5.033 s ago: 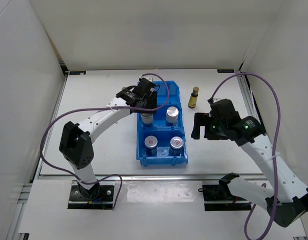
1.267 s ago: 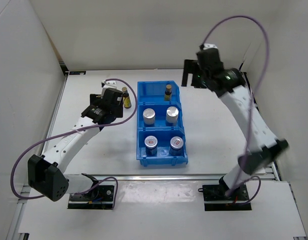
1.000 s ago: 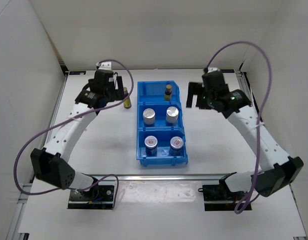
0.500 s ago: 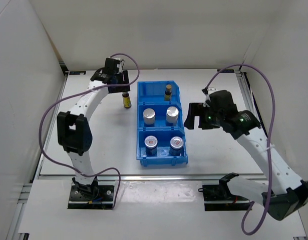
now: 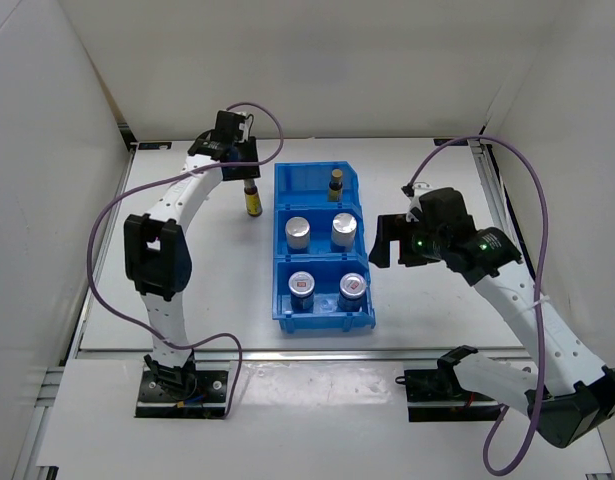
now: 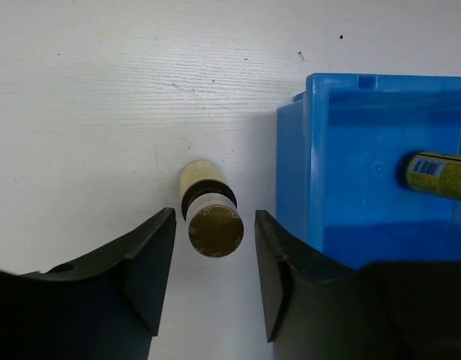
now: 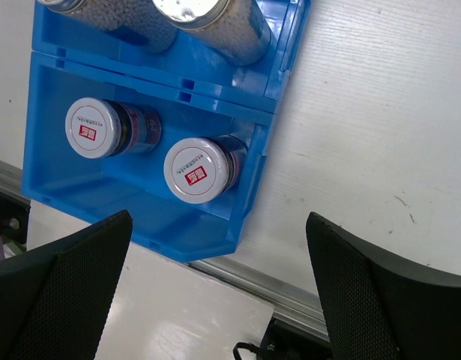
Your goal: Organize the condiment bottles
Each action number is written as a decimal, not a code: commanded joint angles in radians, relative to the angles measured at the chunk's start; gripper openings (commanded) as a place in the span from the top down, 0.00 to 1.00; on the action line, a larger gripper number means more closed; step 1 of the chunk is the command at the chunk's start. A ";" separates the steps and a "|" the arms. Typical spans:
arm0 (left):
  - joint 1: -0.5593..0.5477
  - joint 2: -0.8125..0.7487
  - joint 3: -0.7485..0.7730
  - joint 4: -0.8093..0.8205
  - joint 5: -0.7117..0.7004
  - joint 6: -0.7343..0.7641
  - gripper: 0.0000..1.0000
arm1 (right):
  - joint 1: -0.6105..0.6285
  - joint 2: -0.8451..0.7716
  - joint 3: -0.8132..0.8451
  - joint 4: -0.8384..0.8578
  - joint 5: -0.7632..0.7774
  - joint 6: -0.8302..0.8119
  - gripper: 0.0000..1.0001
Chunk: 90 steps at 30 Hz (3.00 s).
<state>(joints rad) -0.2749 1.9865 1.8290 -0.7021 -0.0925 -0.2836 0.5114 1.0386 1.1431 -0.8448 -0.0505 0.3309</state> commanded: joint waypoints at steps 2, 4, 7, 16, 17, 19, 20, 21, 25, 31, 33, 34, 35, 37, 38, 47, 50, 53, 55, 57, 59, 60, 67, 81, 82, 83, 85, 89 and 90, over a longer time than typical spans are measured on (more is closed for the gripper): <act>-0.004 0.012 0.036 -0.004 0.011 0.017 0.44 | 0.003 -0.018 -0.013 0.004 0.008 -0.021 0.00; -0.004 0.021 0.046 -0.013 0.011 0.017 0.44 | 0.003 -0.018 -0.013 0.004 0.008 -0.021 0.00; -0.004 0.021 0.046 -0.013 0.011 0.017 0.43 | 0.003 -0.018 -0.013 0.004 0.008 -0.030 0.00; -0.004 0.031 0.056 -0.033 0.011 0.026 0.60 | 0.003 -0.028 -0.013 -0.005 0.017 -0.030 0.00; -0.004 0.020 0.065 -0.033 0.002 0.026 0.72 | 0.003 -0.028 -0.013 -0.005 0.017 -0.030 0.00; -0.004 -0.011 0.065 -0.033 -0.009 0.026 0.79 | 0.003 -0.028 -0.013 -0.005 0.017 -0.030 0.00; -0.004 -0.047 0.065 -0.033 -0.018 0.015 0.86 | 0.003 -0.028 -0.013 -0.005 0.017 -0.030 0.00; -0.013 -0.069 0.065 -0.033 -0.018 0.015 0.88 | 0.003 -0.037 -0.022 -0.005 0.017 -0.030 0.00; -0.067 -0.185 0.090 -0.033 -0.110 0.006 0.89 | 0.003 -0.037 -0.022 -0.005 0.017 -0.030 0.00; -0.204 -0.317 0.133 -0.033 -0.276 0.057 0.89 | 0.003 -0.037 -0.022 -0.005 0.006 -0.030 0.00; -0.227 -0.339 0.102 -0.017 -0.265 0.046 0.89 | 0.003 -0.037 -0.022 -0.005 0.006 -0.021 0.00; -0.251 -0.353 0.090 -0.005 -0.254 0.035 0.89 | 0.003 -0.037 -0.031 -0.005 0.006 -0.021 0.00; -0.262 -0.353 0.061 0.022 -0.241 0.035 0.89 | 0.003 -0.037 -0.031 -0.005 0.006 -0.021 0.00; -0.280 -0.353 0.039 0.036 -0.240 0.035 0.89 | 0.003 -0.037 -0.031 -0.005 0.006 -0.021 0.00; -0.293 -0.335 0.039 0.049 -0.240 0.026 0.89 | 0.003 -0.037 -0.031 -0.014 -0.005 -0.021 0.00; -0.293 -0.144 0.058 0.085 -0.199 0.006 0.89 | 0.003 -0.086 -0.051 -0.023 -0.014 0.006 0.00; -0.293 -0.078 0.087 0.085 -0.190 -0.014 0.89 | 0.003 -0.095 -0.060 -0.033 -0.014 0.016 0.00; -0.293 -0.028 0.096 0.085 -0.181 -0.034 0.89 | 0.003 -0.095 -0.069 -0.033 -0.026 0.025 0.00; -0.293 -0.012 0.096 0.085 -0.181 -0.046 0.89 | 0.003 -0.104 -0.080 -0.033 -0.035 0.025 0.00; -0.293 0.003 0.096 0.085 -0.181 -0.046 0.89 | 0.003 -0.104 -0.091 -0.033 -0.035 0.025 0.00; -0.293 0.029 0.096 0.085 -0.171 -0.046 0.84 | 0.003 -0.114 -0.091 -0.033 -0.035 0.034 0.00; -0.293 0.029 0.096 0.085 -0.171 -0.046 0.81 | 0.003 -0.114 -0.091 -0.033 -0.035 0.034 0.00; -0.293 0.048 0.096 0.085 -0.171 -0.046 0.31 | 0.003 -0.114 -0.100 -0.033 -0.035 0.034 0.00; -0.290 -0.549 -0.132 0.052 -0.473 -0.014 0.00 | 0.003 -0.143 -0.071 -0.082 0.089 0.097 0.00; -0.290 -0.622 -0.216 0.074 -0.486 -0.014 0.00 | 0.003 -0.143 -0.071 -0.082 0.103 0.106 0.00; -0.290 -0.696 -0.391 0.097 -0.516 -0.003 0.00 | 0.003 -0.156 -0.071 -0.082 0.124 0.106 0.00; -0.290 -0.903 -0.643 0.160 -0.570 -0.003 0.00 | 0.003 -0.172 -0.059 -0.100 0.205 0.131 0.00; -0.279 -1.188 -0.954 0.207 -0.625 0.018 0.00 | -0.007 -0.239 -0.039 -0.125 0.334 0.155 0.00; -0.291 -1.286 -1.005 0.217 -0.654 0.018 0.00 | -0.007 -0.248 -0.039 -0.138 0.400 0.172 0.00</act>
<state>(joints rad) -0.5564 0.7418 1.0027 -0.4721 -0.6621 -0.2874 0.5106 0.8295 1.0531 -0.9516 0.1768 0.4610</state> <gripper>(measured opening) 0.998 0.998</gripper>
